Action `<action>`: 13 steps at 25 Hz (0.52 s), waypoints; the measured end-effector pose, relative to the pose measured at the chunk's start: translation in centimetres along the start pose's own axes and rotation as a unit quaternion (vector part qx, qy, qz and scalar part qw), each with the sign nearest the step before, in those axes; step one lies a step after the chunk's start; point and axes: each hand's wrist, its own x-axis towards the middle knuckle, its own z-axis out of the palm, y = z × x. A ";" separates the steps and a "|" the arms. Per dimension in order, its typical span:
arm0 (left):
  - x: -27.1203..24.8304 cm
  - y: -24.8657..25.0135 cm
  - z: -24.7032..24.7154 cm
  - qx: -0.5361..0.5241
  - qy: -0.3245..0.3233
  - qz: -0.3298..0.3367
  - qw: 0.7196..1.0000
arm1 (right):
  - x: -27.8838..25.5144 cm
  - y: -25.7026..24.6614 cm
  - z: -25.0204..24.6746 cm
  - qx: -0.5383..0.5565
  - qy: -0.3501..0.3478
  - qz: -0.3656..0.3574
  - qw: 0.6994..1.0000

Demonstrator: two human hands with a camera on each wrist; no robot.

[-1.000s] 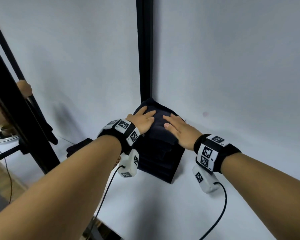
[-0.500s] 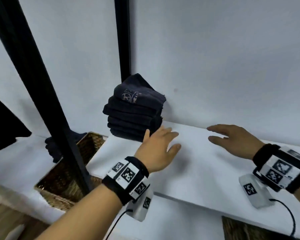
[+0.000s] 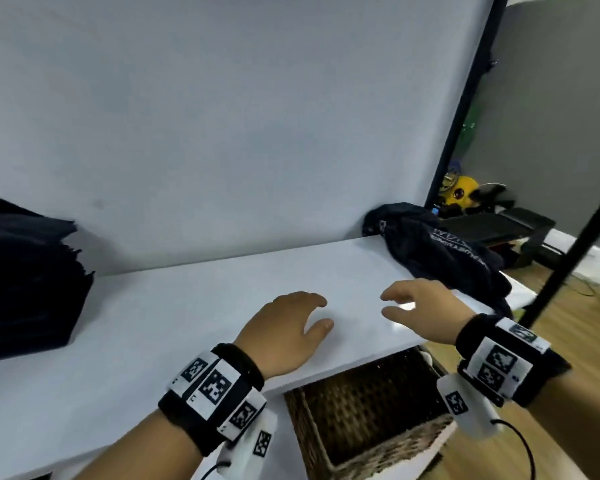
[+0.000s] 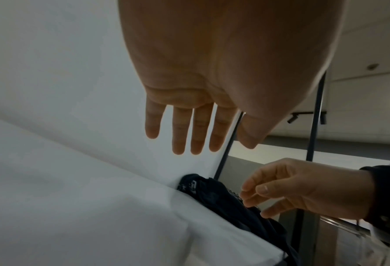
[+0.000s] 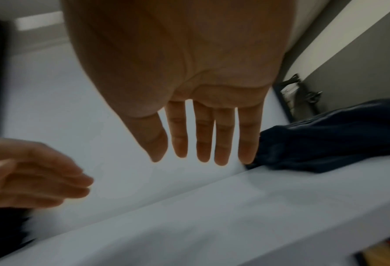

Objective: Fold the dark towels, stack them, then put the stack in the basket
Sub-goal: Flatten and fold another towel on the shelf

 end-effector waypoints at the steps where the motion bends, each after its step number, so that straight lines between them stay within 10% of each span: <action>1: 1.5 0.9 0.9 0.006 -0.007 0.008 1.000 | 0.3 2.1 -1.0 -0.002 0.021 0.013 1.000; 6: 10.8 4.5 4.8 0.021 -0.034 0.003 0.999 | 5.5 13.2 -5.9 -0.039 0.162 0.102 0.981; 10: 17.1 6.8 8.8 0.008 -0.052 -0.015 0.999 | 9.6 20.0 -6.4 -0.122 0.087 0.205 0.967; 13: 20.2 8.3 10.7 0.014 -0.053 -0.021 0.998 | 10.1 20.6 -5.5 -0.120 0.201 0.125 0.964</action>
